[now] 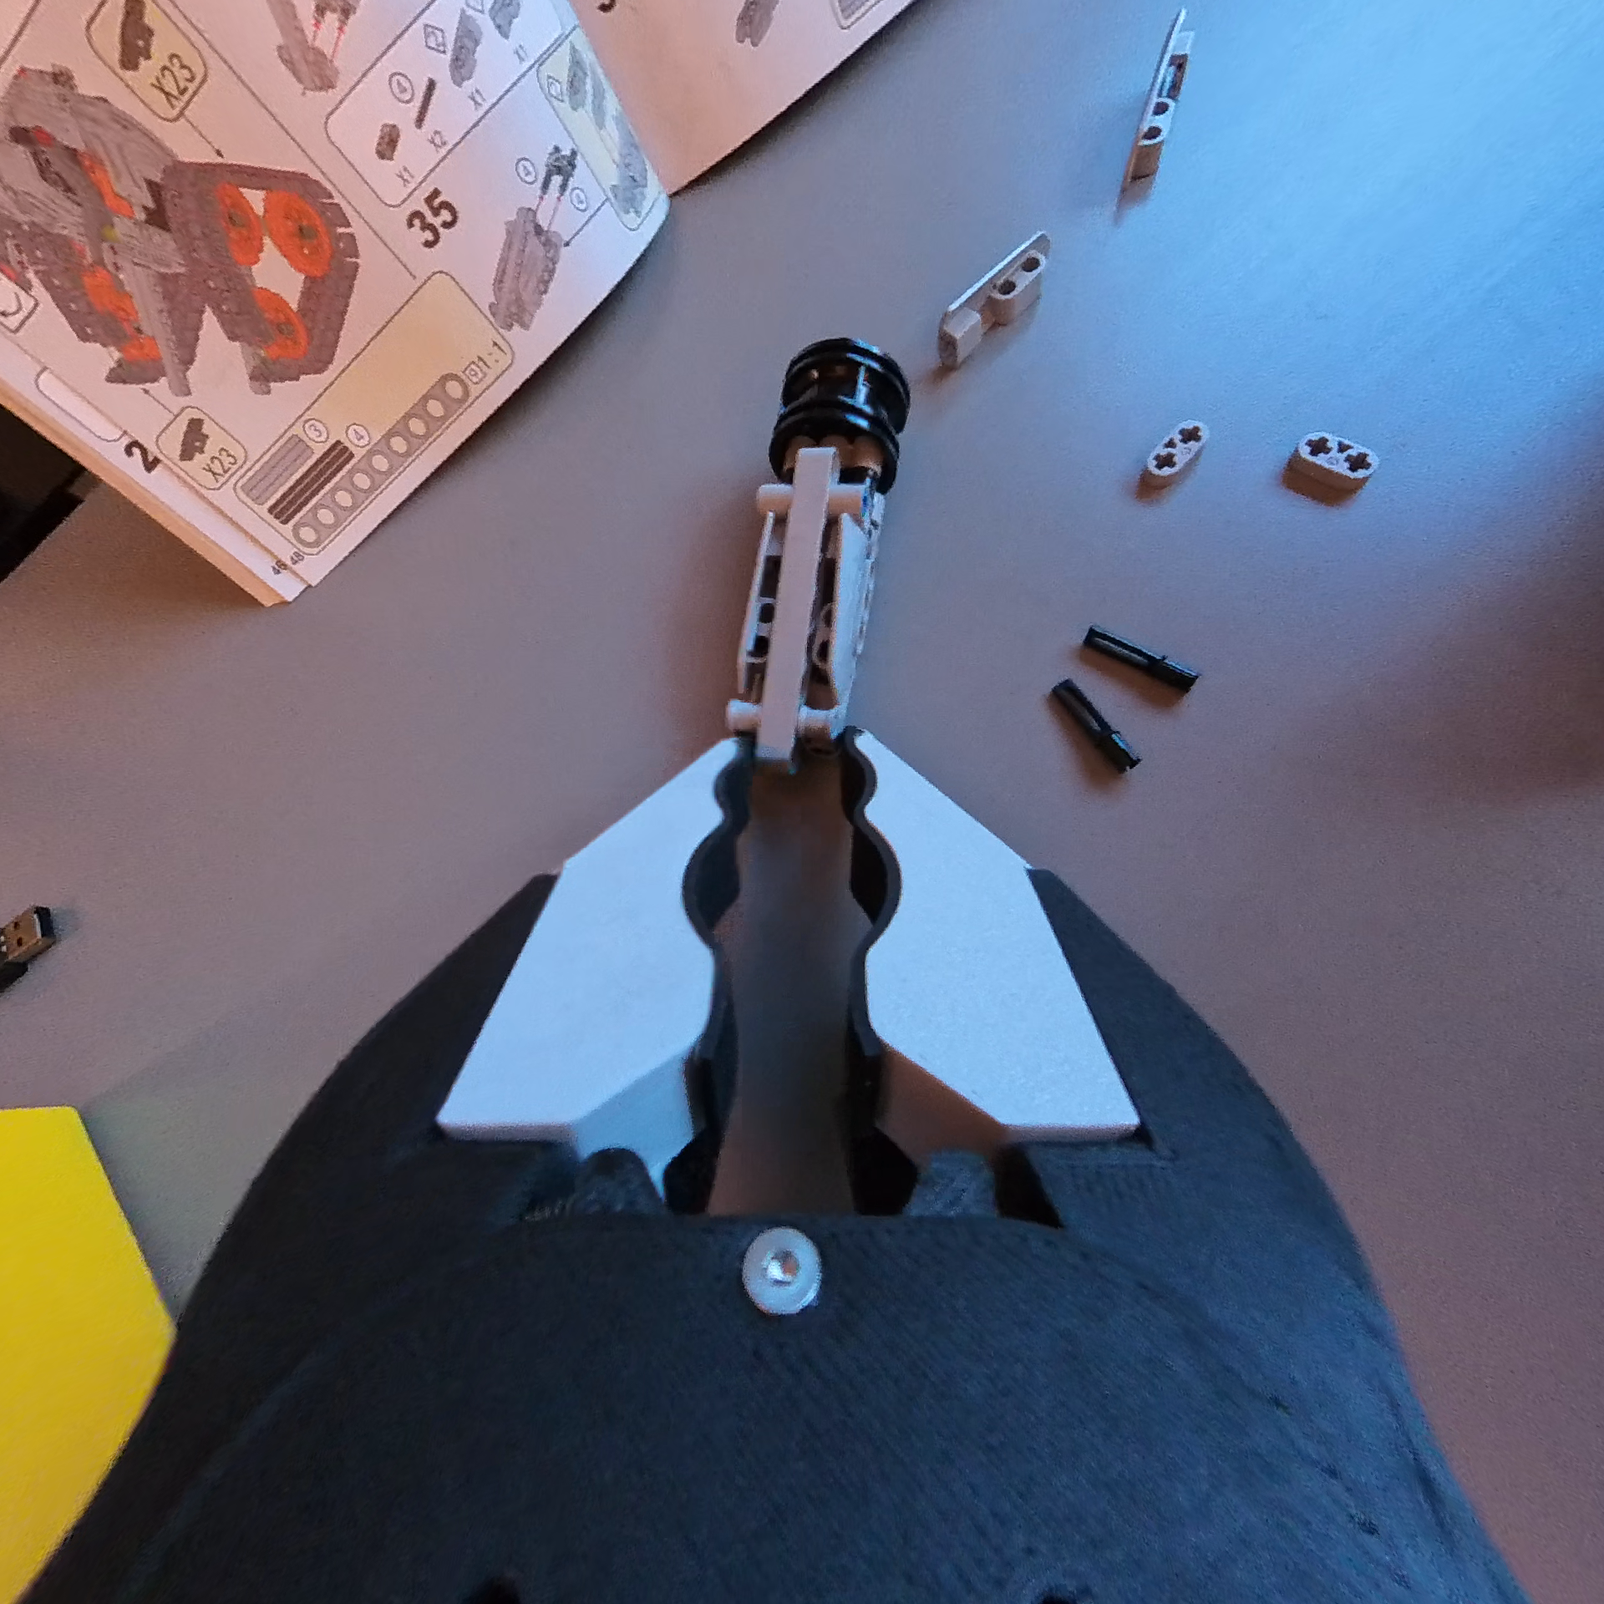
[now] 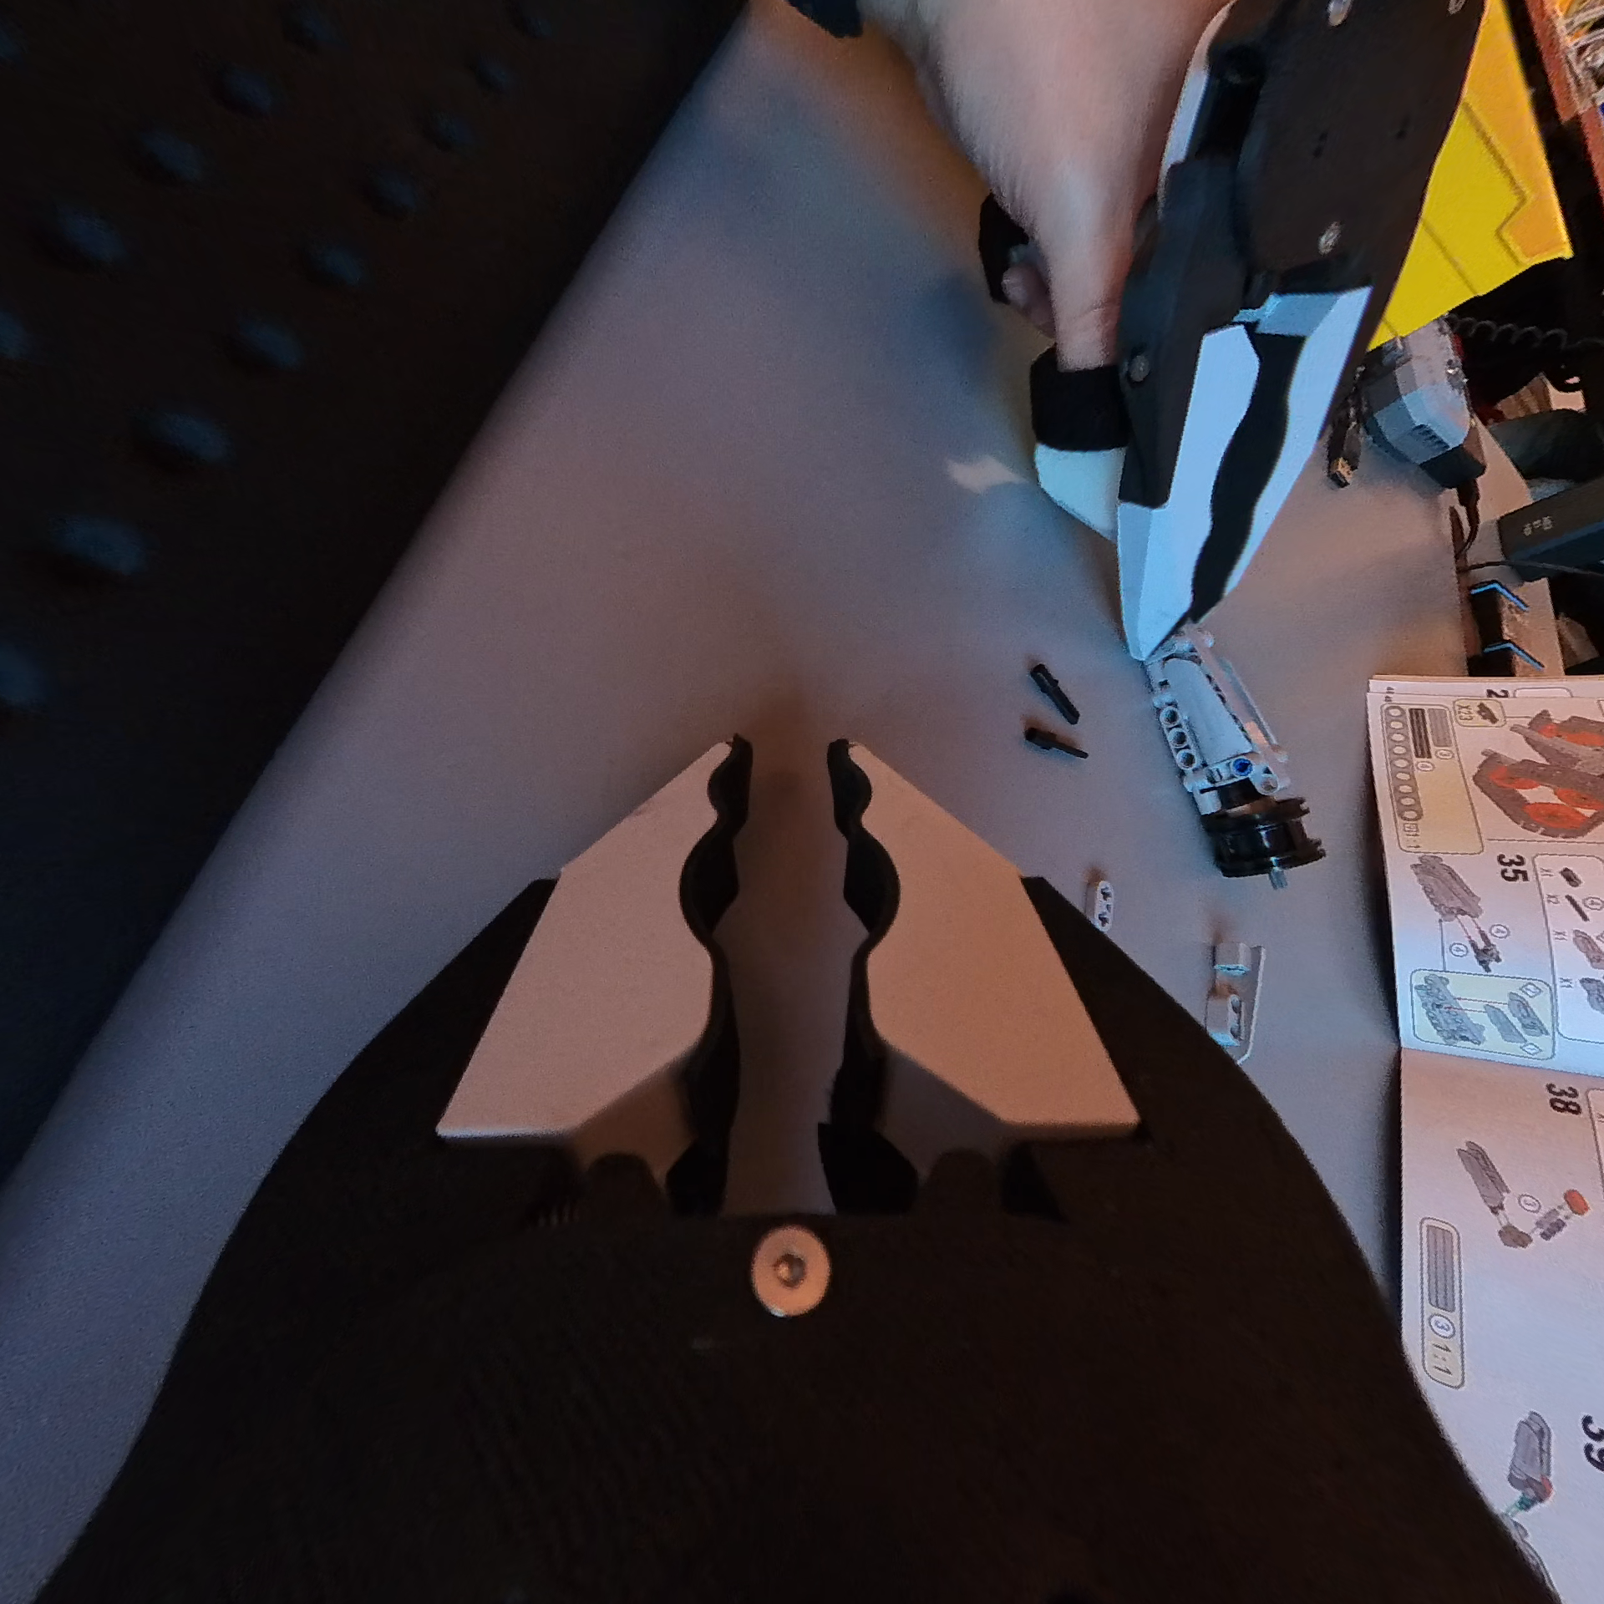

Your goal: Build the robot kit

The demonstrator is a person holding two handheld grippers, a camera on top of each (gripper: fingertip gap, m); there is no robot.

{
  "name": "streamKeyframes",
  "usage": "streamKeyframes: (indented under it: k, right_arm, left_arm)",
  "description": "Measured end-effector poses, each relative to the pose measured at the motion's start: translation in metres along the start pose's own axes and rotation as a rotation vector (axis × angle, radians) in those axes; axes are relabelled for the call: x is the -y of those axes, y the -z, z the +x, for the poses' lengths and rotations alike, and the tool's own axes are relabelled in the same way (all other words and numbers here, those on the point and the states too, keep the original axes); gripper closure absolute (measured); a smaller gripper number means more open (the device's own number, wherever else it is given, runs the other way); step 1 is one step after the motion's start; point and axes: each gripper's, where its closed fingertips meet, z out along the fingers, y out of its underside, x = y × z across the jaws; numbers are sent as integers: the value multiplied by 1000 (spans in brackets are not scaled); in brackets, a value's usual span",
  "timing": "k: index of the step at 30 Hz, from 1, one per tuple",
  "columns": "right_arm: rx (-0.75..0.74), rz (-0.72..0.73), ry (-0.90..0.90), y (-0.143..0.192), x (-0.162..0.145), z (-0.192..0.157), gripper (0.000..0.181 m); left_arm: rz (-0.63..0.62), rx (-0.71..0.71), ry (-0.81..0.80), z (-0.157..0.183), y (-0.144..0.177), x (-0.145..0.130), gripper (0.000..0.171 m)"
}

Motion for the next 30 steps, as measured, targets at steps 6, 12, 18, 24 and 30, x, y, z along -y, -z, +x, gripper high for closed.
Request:
streamKeyframes:
  k: [6, 12, 18, 24, 30]
  right_arm:
    - [8, 4, -5, -1, 1, -1, 165]
    - [11, 1, -9, -1, 0, -1, 165]
    - [10, -5, -4, 0, -1, -2, 166]
    - [18, -8, 0, -1, -1, -4, 171]
    - [39, 9, -35, -1, -1, -5, 173]
  left_arm:
    - [-45, 91, -40, -10, -2, -1, 155]
    - [-109, 187, 44, -40, 9, -21, 155]
    - [-120, 246, 140, -60, 17, -33, 139]
    - [-123, 260, 183, -64, 23, -36, 123]
    - [17, 231, 215, -61, 30, -9, 122]
